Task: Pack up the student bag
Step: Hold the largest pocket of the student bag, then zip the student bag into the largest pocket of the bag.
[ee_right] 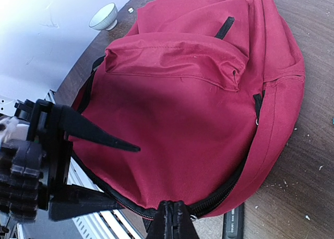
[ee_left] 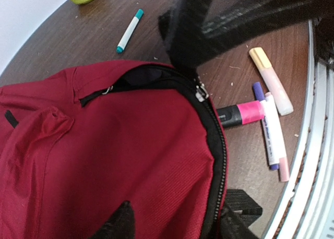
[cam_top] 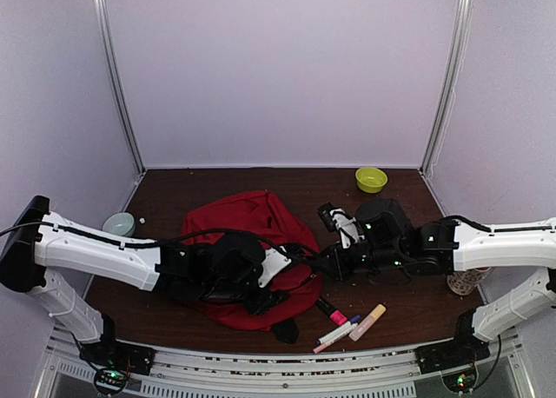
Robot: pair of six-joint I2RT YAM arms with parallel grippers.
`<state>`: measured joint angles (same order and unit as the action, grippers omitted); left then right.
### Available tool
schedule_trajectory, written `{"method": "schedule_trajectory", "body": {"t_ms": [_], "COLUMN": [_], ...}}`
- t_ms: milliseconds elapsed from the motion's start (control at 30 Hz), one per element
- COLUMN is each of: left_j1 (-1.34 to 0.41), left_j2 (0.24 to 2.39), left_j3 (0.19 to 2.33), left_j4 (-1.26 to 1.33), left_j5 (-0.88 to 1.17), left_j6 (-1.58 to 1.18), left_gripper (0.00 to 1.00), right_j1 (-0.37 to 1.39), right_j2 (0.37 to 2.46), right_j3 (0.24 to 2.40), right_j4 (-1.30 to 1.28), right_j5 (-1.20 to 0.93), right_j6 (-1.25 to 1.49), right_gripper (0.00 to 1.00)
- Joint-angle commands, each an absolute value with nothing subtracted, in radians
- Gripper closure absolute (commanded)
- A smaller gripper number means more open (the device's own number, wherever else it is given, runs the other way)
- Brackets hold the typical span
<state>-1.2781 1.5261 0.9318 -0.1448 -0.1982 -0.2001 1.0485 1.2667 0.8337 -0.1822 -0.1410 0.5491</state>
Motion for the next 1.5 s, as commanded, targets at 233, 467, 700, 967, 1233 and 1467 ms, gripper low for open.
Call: {"method": "schedule_trajectory", "body": {"t_ms": [233,467,700,967,1233,1467], "left_j1": [-1.284,-1.284,-1.285,-1.285,-1.285,-1.285], "left_j2": [1.501,1.391,1.313,1.26,1.276,1.301], "left_j3": [0.9,0.797,0.73,0.679,0.684,0.708], "left_j4": [-0.072,-0.061,-0.079,-0.084,-0.08,-0.089], "left_j5": [-0.176,-0.17,-0.158,-0.17,-0.185,-0.188], "left_j6": [-0.188,-0.227,-0.25,-0.266,-0.247,-0.207], "left_gripper": [1.0,1.0,1.0,1.0,1.0,1.0], "right_j1": [1.009,0.967,0.908,0.857,0.851,0.85], "right_j2": [1.286,1.357,1.458,1.542,1.41,1.218], "right_j3": [0.837,0.865,0.928,1.008,0.896,0.724], "right_j4": [-0.124,-0.093,-0.076,-0.089,-0.132,-0.186], "right_j5": [-0.139,-0.173,-0.195,-0.21,-0.207,-0.171], "right_j6": [0.558,0.547,0.504,0.47,0.5,0.555], "right_gripper": [1.0,1.0,1.0,1.0,1.0,1.0]}}
